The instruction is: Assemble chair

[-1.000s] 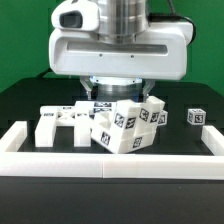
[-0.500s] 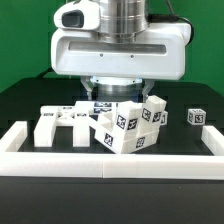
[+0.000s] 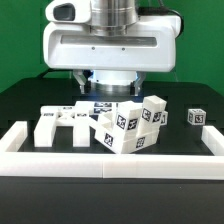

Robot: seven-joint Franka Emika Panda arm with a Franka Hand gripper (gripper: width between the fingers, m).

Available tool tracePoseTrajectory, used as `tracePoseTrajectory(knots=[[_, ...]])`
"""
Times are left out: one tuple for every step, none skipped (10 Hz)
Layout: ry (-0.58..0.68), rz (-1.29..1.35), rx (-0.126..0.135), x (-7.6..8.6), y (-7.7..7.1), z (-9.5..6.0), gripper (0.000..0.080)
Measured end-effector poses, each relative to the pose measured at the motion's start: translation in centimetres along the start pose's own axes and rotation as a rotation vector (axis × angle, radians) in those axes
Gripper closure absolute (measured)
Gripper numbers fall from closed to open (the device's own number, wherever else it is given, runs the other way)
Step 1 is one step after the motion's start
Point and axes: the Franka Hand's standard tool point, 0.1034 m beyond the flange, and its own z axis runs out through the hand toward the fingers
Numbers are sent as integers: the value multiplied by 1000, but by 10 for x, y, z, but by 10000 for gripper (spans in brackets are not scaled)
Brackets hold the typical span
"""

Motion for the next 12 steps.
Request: tracePoseTrajectory(knots=[[0,3,-1,0,5,0,150],[-2,6,-1,0,8,2,150],[-6,6,-3,-1,8,7,150],[-11,6,-5,-1,8,11,150],[-15,8,-6,-2,10,14,150],[-13,10,-7,-1,11,16,150],[-6,8,-8,0,10,16,150],[-4,7,-9,1,10,16,150],[-4,7,-9,1,10,16,150],[-4,8,-9,1,10,16,150],[-4,9,-8,1,11,15,150],[-3,13,-8,1,14,14,150]])
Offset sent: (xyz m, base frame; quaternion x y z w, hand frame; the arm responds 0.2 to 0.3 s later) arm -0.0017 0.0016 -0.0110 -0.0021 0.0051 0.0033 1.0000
